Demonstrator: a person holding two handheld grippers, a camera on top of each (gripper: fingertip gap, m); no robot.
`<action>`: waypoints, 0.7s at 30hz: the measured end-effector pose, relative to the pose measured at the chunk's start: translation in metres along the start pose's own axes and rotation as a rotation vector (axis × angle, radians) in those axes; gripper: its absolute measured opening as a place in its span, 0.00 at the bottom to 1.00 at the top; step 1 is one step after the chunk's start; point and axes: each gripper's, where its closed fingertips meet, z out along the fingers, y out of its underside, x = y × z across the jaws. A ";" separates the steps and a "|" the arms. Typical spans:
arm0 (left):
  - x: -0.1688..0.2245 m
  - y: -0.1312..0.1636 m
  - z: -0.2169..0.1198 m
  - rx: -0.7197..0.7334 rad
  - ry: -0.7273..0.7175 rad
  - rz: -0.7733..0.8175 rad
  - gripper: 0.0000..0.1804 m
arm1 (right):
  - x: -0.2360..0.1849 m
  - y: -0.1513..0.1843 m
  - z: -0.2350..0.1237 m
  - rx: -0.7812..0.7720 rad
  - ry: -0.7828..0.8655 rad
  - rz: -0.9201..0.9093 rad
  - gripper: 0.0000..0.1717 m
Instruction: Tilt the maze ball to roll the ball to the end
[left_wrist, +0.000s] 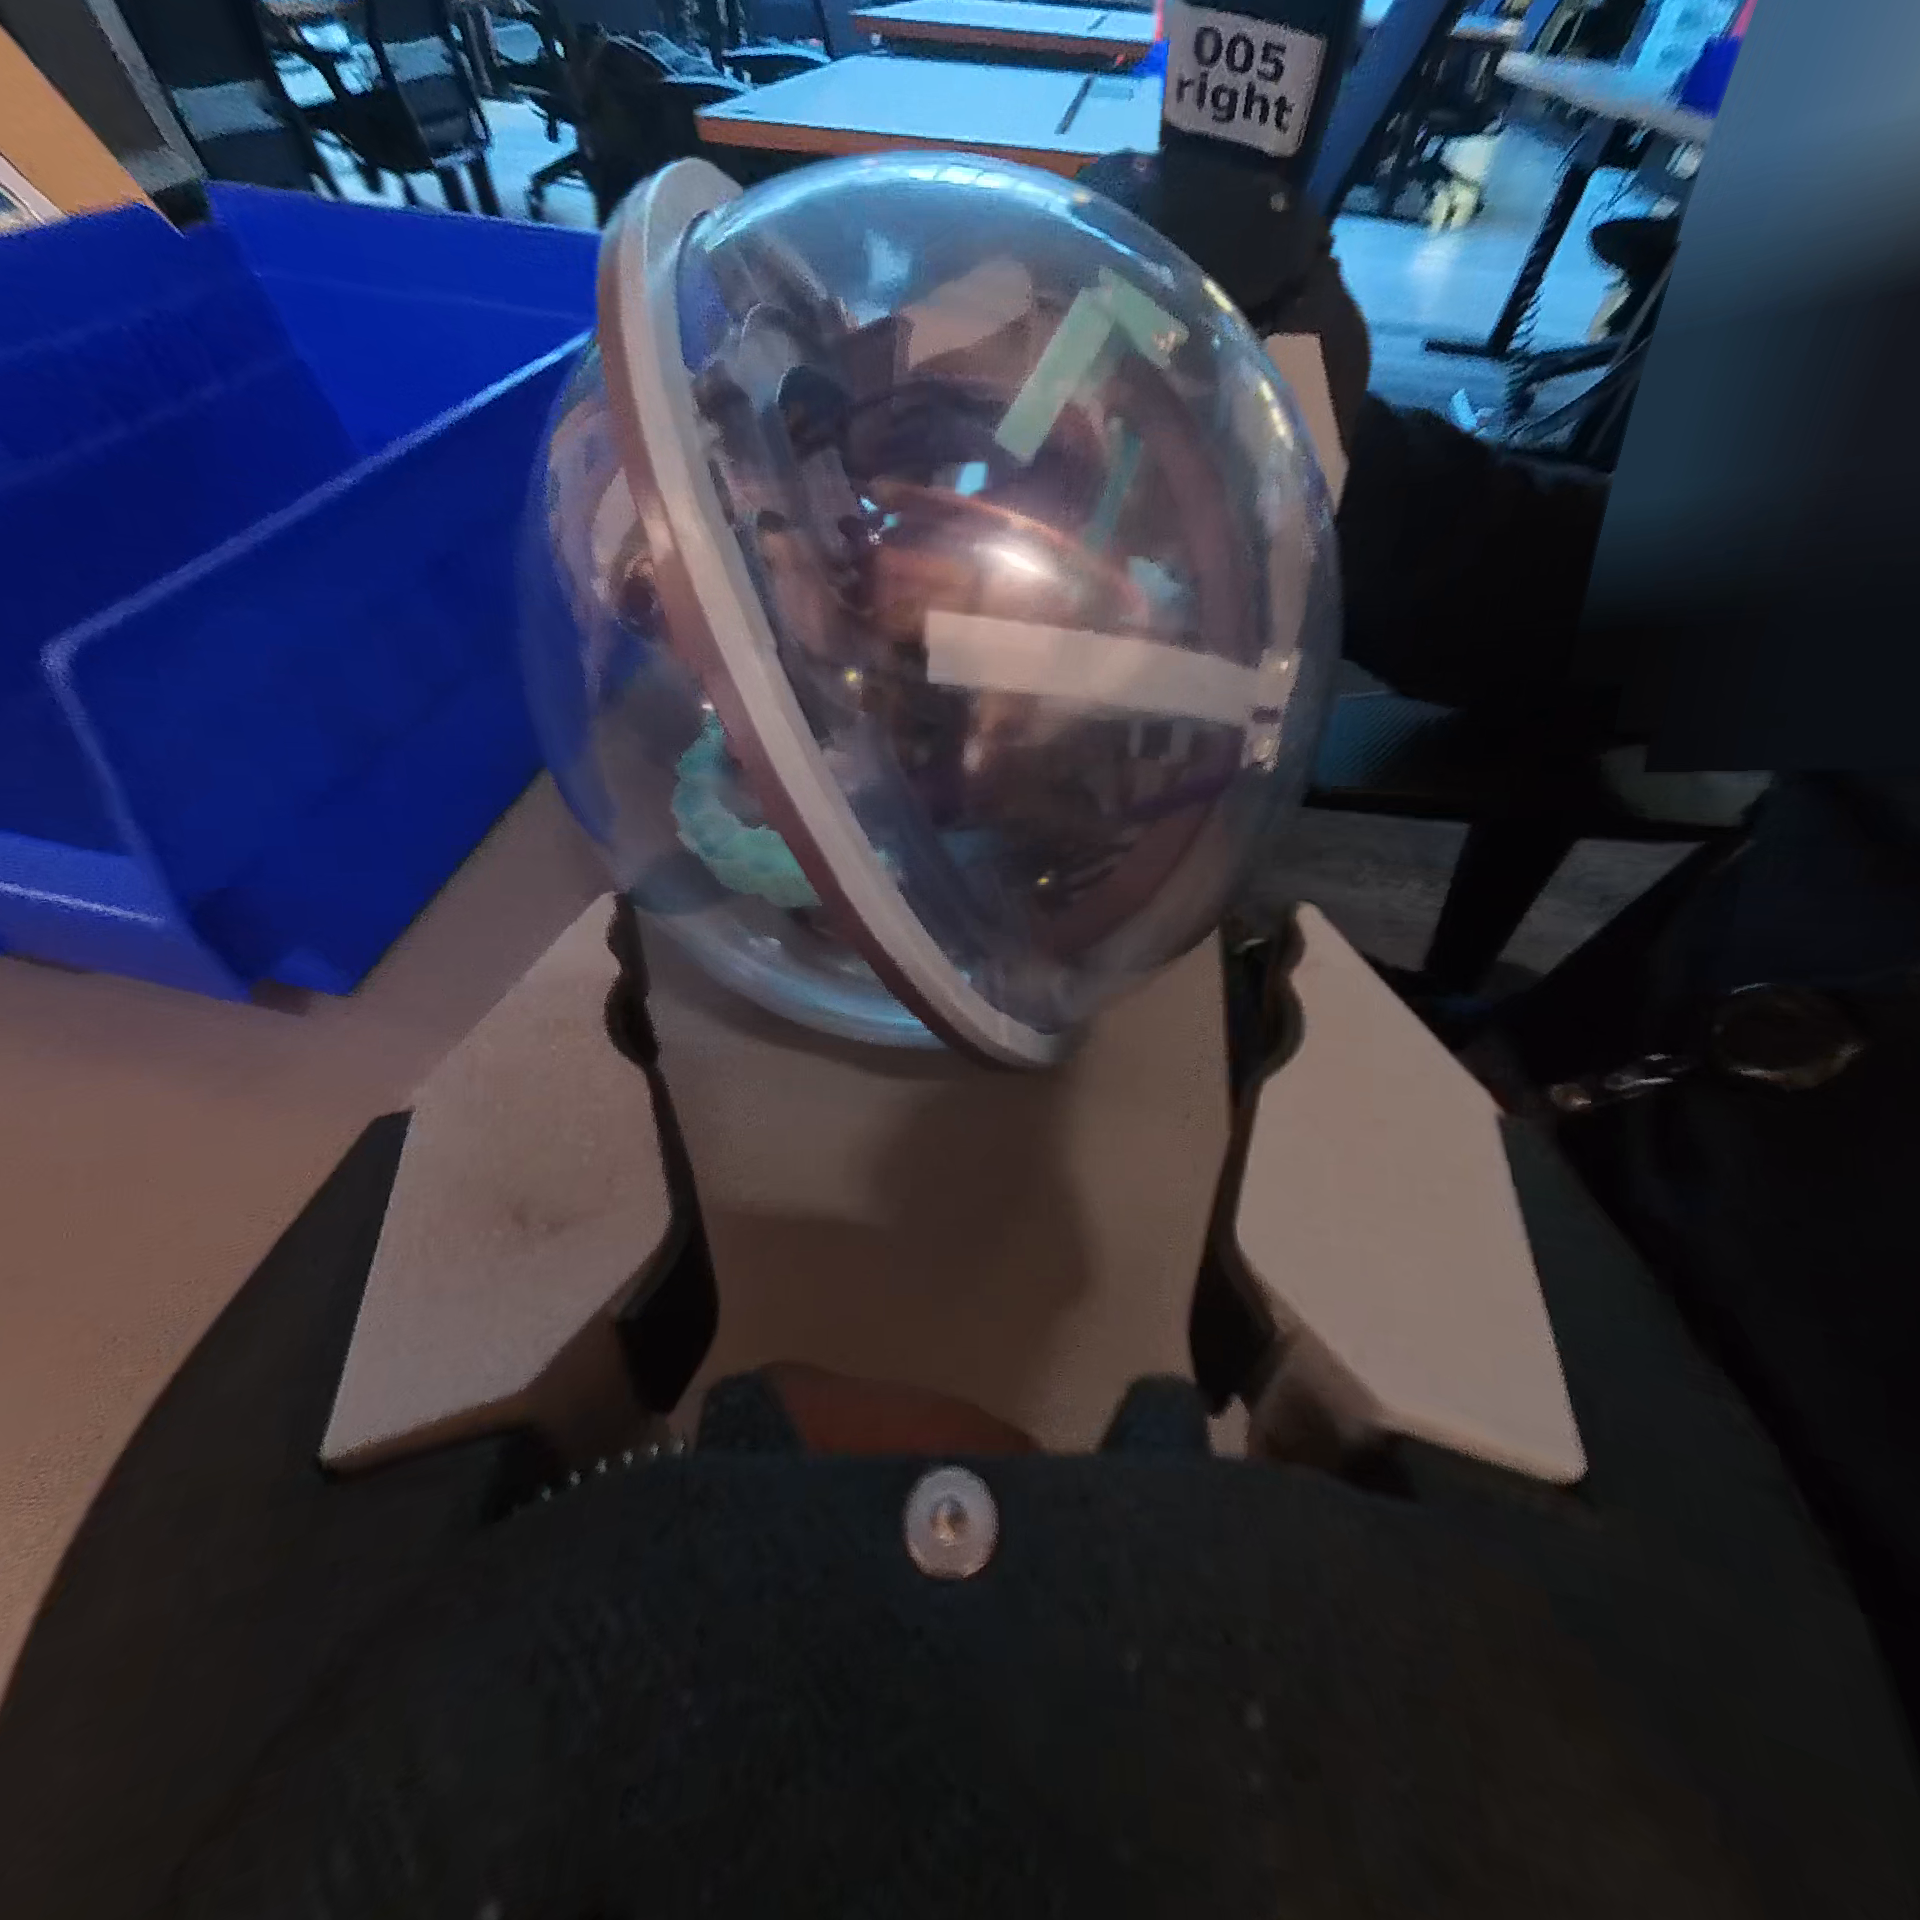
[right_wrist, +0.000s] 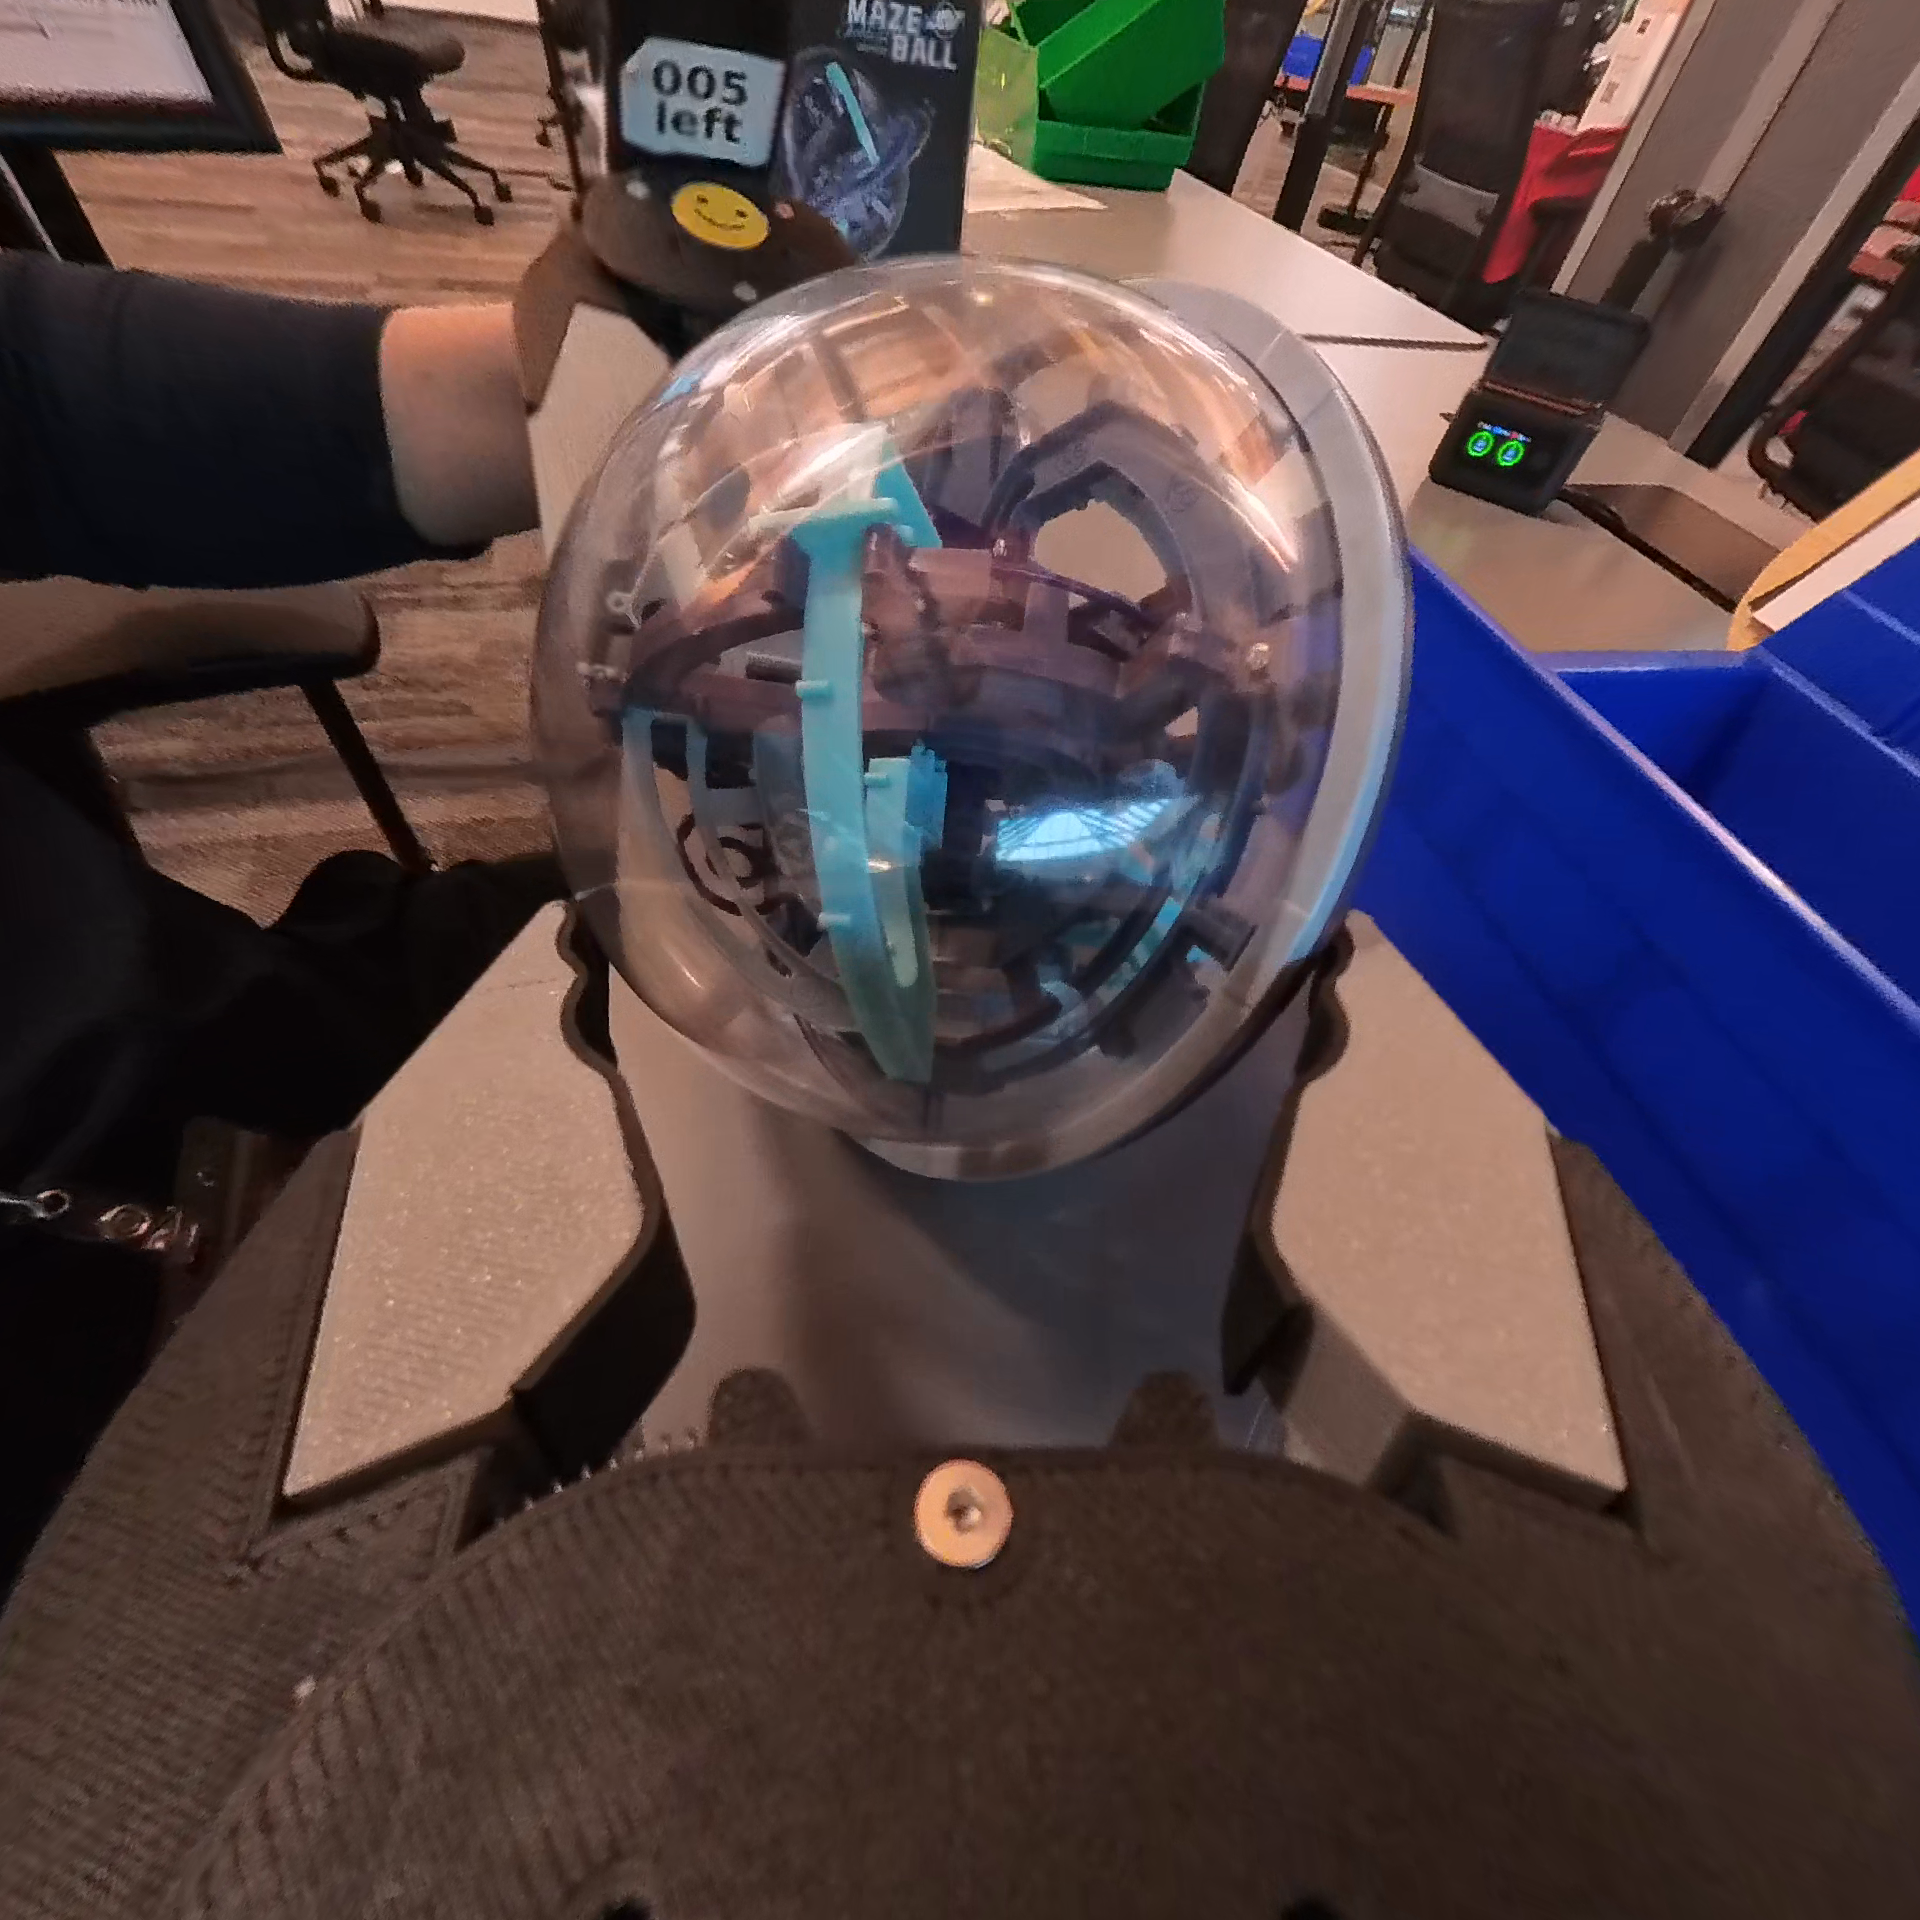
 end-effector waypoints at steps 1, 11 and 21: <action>0.002 -0.001 -0.001 0.005 0.020 -0.036 0.66 | -0.001 -0.001 0.000 -0.008 0.005 -0.015 0.76; -0.001 0.009 0.001 -0.100 -0.044 0.049 0.65 | -0.008 -0.002 0.006 -0.068 0.055 -0.134 0.77; -0.002 0.011 0.002 -0.099 -0.042 0.085 0.64 | 0.003 -0.026 -0.008 0.146 -0.208 0.241 0.70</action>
